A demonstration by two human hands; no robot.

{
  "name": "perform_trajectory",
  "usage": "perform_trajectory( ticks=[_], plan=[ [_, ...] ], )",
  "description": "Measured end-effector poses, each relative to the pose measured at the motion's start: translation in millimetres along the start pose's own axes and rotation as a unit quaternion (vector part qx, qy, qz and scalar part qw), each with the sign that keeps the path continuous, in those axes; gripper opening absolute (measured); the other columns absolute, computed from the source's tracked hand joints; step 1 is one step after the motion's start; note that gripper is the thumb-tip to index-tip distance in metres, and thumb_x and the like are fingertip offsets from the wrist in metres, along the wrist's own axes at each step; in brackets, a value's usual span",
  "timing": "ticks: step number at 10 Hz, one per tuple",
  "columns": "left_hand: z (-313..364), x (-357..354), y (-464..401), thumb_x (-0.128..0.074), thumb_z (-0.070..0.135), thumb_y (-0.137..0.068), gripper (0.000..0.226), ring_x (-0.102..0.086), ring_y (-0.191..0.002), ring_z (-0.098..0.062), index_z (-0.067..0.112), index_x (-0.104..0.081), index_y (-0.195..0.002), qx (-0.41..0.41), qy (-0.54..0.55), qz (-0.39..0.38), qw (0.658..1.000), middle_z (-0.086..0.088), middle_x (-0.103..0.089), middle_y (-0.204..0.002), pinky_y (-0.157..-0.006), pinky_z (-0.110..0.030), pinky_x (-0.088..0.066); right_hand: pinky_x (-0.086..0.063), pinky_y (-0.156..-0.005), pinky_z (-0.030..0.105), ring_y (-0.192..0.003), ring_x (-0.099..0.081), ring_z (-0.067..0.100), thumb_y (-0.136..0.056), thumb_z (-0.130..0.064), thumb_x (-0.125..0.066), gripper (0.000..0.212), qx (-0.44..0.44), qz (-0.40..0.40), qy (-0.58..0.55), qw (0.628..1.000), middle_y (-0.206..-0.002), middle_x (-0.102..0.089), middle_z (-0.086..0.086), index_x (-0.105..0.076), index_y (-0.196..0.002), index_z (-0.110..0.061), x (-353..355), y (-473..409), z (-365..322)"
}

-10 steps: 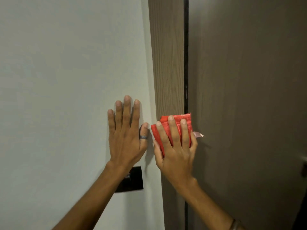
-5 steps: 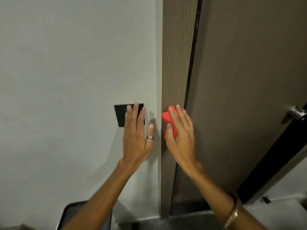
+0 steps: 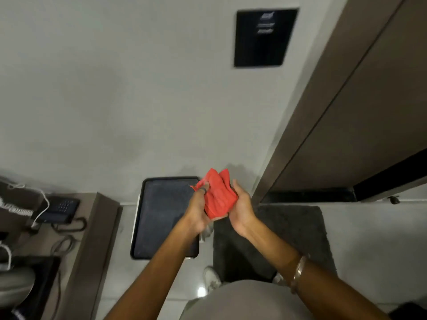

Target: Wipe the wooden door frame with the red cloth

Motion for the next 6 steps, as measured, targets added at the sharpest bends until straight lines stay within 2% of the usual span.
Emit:
perform_trajectory(
  ticks=[1, 2, 3, 4, 5, 6],
  plan=[
    [-14.7, 48.3, -21.0, -0.044, 0.044, -0.108, 0.04, -0.073, -0.102, -0.028, 0.015, -0.067, -0.124, 0.023, -0.011, 0.017, 1.0, -0.012, -0.077, -0.111, -0.079, -0.045, -0.062, -0.057, -0.091, 0.035, -0.11, -0.073, 0.023, -0.105, -0.053, -0.049, 0.05, -0.013, 0.026, 0.153, 0.988, -0.121, -0.076, 0.009, -0.069, -0.13, -0.014, -1.0, -21.8, 32.7],
    [-32.9, 109.1, -53.9, -0.053, 0.039, -0.105, 0.032, -0.072, -0.096, -0.025, 0.017, -0.064, -0.126, 0.047, -0.049, 0.033, 0.997, -0.007, -0.074, -0.107, -0.073, -0.042, -0.062, -0.055, -0.083, 0.035, -0.106, -0.068, 0.025, -0.103, -0.029, -0.061, 0.036, -0.06, 0.055, 0.346, 0.935, -0.128, -0.072, 0.013, -0.065, -0.133, -0.01, 0.8, -59.0, 91.2],
    [-42.9, 140.2, -76.2, -0.062, 0.038, -0.1, 0.037, -0.068, -0.107, -0.03, 0.019, -0.061, -0.132, 0.055, -0.114, 0.055, 0.991, -0.009, -0.07, -0.117, -0.088, -0.048, -0.06, -0.056, -0.089, 0.038, -0.11, -0.068, 0.027, -0.1, -0.015, -0.064, 0.037, -0.072, 0.074, 0.406, 0.908, -0.132, -0.071, 0.019, -0.066, -0.135, -0.004, -0.2, -81.5, 124.5],
    [-56.9, 174.8, -106.2, -0.068, 0.029, -0.097, 0.035, -0.063, -0.11, -0.031, 0.019, -0.059, -0.13, 0.042, -0.147, 0.087, 0.984, -0.011, -0.065, -0.121, -0.095, -0.046, -0.057, -0.056, -0.088, 0.034, -0.109, -0.07, 0.03, -0.096, -0.013, -0.066, 0.036, -0.069, 0.086, 0.467, 0.878, -0.127, -0.073, 0.019, -0.069, -0.13, -0.003, -3.0, -109.5, 158.4],
    [-55.6, 186.1, -118.5, -0.066, 0.018, -0.097, 0.029, -0.062, -0.109, -0.03, 0.018, -0.061, -0.126, 0.008, -0.171, 0.096, 0.98, -0.01, -0.067, -0.114, -0.082, -0.033, -0.059, -0.055, -0.083, 0.032, -0.111, -0.071, 0.033, -0.093, -0.013, -0.066, 0.036, -0.066, 0.08, 0.514, 0.852, -0.124, -0.074, 0.017, -0.07, -0.128, -0.006, -3.8, -122.6, 171.4],
    [-49.0, 198.6, -130.4, -0.061, 0.013, -0.1, 0.045, -0.056, -0.12, -0.028, 0.013, -0.052, -0.144, -0.059, -0.233, 0.118, 0.963, -0.012, -0.06, -0.134, -0.102, -0.041, -0.054, -0.051, -0.087, 0.03, -0.118, -0.068, 0.034, -0.09, -0.007, -0.061, 0.042, -0.028, 0.094, 0.559, 0.824, -0.126, -0.071, 0.016, -0.063, -0.133, -0.01, -12.2, -129.6, 169.3]
  ],
)
Point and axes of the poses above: each hand's wrist, its own y-axis away from the middle knuckle, its own x-axis out of the back of the hand, z = x × y, the point moved 8 cm from there along -y, towards the middle knuckle
